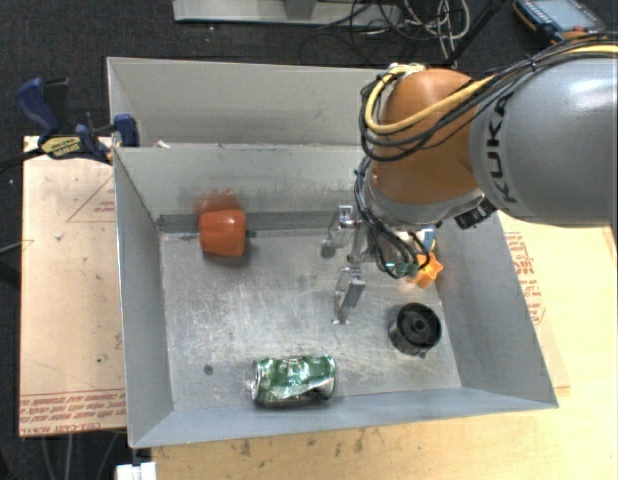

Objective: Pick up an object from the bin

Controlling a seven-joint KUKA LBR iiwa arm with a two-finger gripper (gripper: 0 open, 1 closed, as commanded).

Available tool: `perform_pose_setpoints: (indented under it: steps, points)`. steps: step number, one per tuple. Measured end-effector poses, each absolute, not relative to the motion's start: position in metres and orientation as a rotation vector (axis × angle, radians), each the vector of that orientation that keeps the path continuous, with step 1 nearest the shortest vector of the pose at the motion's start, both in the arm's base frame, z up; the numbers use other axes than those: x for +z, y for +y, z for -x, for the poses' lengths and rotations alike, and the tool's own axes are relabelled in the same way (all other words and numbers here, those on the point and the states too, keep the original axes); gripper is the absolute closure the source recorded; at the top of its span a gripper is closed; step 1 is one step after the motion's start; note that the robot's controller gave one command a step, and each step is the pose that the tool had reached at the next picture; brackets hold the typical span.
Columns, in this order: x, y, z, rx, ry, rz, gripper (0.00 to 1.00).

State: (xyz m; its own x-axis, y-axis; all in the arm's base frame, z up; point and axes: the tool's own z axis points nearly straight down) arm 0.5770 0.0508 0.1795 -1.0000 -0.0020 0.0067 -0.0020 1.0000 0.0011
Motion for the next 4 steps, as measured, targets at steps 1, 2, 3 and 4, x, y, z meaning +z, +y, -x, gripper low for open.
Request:
perform_pose_setpoints:
  steps: [1,2,3,4]
  points:
    - [0.184,0.051,-0.579,-0.002,-3.143,-0.001,0.0]
    - [0.136,0.091,-0.552,-0.001,-3.134,-0.256,0.0]
    - [0.128,0.11,-0.502,-0.002,-3.095,-0.532,0.0]
    - [0.124,0.104,-0.501,-0.002,-3.045,-0.779,0.0]
